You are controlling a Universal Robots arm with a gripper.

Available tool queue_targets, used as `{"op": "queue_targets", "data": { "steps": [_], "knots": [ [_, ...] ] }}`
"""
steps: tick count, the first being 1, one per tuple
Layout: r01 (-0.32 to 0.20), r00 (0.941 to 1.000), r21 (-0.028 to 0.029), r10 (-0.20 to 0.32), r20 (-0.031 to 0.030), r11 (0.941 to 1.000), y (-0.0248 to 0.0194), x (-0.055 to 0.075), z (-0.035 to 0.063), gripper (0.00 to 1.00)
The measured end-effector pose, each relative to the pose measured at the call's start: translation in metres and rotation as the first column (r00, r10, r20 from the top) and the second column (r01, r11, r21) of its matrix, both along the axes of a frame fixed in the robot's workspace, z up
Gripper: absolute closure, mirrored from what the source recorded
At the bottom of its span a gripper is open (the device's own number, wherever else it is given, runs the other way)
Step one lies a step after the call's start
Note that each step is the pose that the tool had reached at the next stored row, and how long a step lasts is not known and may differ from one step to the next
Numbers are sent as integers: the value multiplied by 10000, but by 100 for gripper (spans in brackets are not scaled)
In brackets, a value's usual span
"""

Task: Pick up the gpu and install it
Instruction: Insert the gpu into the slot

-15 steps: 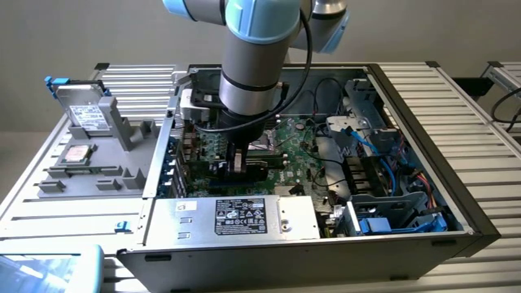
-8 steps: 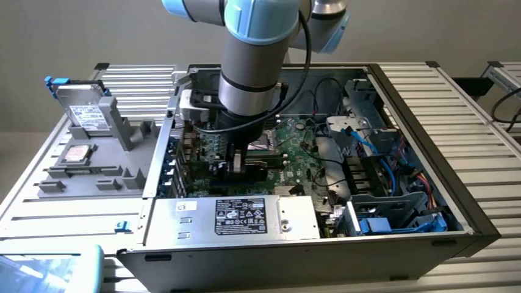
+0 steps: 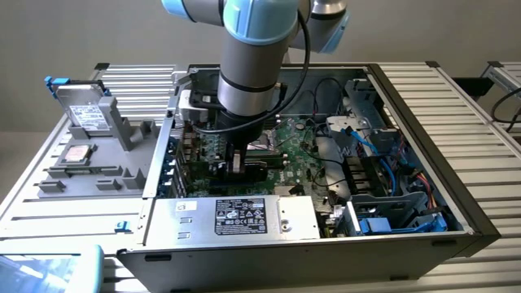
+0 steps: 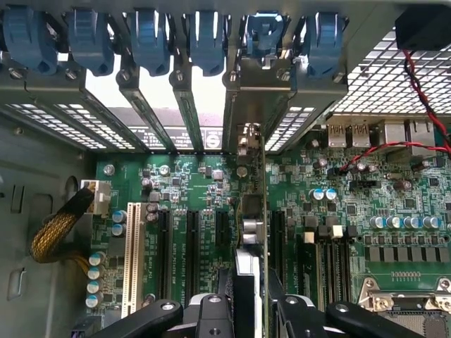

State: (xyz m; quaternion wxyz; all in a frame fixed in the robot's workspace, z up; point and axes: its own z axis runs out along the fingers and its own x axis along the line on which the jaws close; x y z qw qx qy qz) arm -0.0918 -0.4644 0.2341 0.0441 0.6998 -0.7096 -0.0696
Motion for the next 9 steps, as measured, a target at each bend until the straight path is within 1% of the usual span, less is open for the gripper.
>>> {"op": "queue_targets", "data": {
  "steps": [9],
  "knots": [
    [0, 10000, 1, 0, 0, 10000, 0, -4, -10, 71]
  ]
}}
